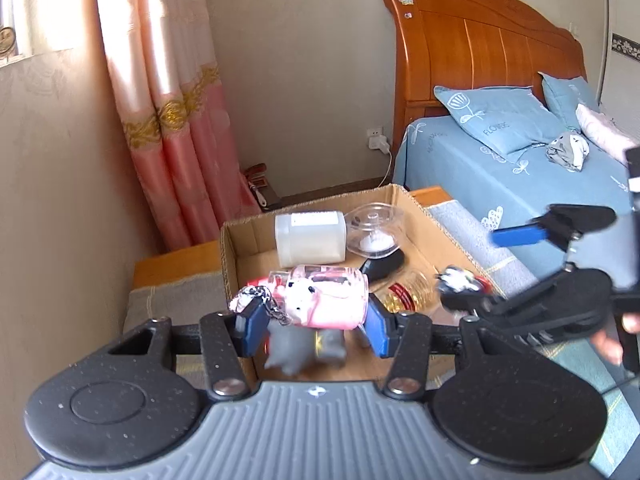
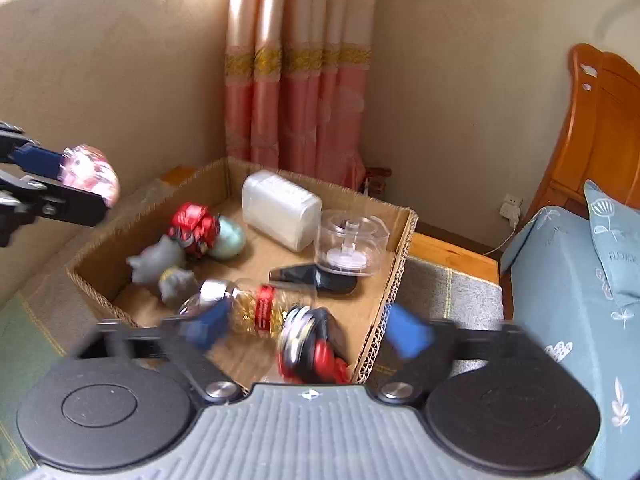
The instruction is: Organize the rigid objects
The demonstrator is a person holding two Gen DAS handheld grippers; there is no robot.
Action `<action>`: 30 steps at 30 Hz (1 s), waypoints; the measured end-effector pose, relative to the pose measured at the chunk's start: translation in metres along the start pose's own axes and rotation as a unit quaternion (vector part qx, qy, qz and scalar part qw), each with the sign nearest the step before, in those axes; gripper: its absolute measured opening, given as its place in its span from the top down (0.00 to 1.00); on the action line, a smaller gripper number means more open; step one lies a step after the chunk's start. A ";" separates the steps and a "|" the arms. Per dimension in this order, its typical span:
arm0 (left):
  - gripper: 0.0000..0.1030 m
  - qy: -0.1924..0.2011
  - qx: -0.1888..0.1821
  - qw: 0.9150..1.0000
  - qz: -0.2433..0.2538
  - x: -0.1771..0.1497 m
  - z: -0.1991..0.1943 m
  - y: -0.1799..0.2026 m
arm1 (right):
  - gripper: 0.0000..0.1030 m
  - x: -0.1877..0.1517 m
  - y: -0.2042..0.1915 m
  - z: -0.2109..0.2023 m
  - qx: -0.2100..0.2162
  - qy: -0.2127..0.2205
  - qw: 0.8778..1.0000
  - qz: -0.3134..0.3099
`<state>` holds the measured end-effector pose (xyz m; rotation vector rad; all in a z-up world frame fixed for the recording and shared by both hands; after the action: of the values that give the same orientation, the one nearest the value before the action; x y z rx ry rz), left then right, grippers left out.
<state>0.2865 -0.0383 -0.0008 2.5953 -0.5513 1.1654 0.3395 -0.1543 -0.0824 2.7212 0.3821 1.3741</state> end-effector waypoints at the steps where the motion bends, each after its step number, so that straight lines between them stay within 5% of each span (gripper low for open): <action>1: 0.52 -0.002 -0.001 1.000 -0.002 0.001 0.004 -0.002 | 0.00 0.000 0.000 -0.005 0.006 0.009 1.000 0.004; 7: 0.45 -0.021 0.003 0.999 -0.031 -0.018 0.025 -0.012 | 0.00 0.000 -0.002 -0.019 -0.006 0.012 1.000 -0.010; 9: 0.15 -0.011 0.012 0.999 -0.035 -0.023 0.023 -0.017 | 0.00 0.000 -0.003 -0.023 -0.010 0.014 1.000 -0.012; 11: 0.07 0.011 0.031 0.999 -0.032 -0.024 0.014 -0.020 | 0.00 0.000 -0.003 -0.028 -0.010 0.013 1.000 -0.013; 20: 0.01 0.042 0.066 0.997 -0.028 -0.027 -0.021 -0.018 | 0.00 -0.005 -0.002 -0.042 -0.052 -0.030 0.998 0.016; 26: 0.01 -0.020 0.125 0.990 -0.053 -0.053 -0.025 -0.014 | 0.00 -0.019 0.000 -0.055 -0.103 -0.073 0.990 0.056; 30: 0.01 -0.036 0.106 0.990 -0.091 -0.067 -0.027 -0.004 | 0.00 -0.032 -0.005 -0.067 -0.106 -0.086 0.986 0.091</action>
<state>0.2294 -0.0091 -0.0338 2.8048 -0.2070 1.1275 0.2666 -0.1609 -0.0684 2.7203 -0.0245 1.1268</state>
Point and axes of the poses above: each gripper's, at about its wrist camera, not at the fingertips, and z roughly the way its jaws point, y to its right, x to its top, the point moved 10 cm from there along z, roughly the way its jaws point, and after that the axes turned 11 degrees about -x, right-handed, at the moved point
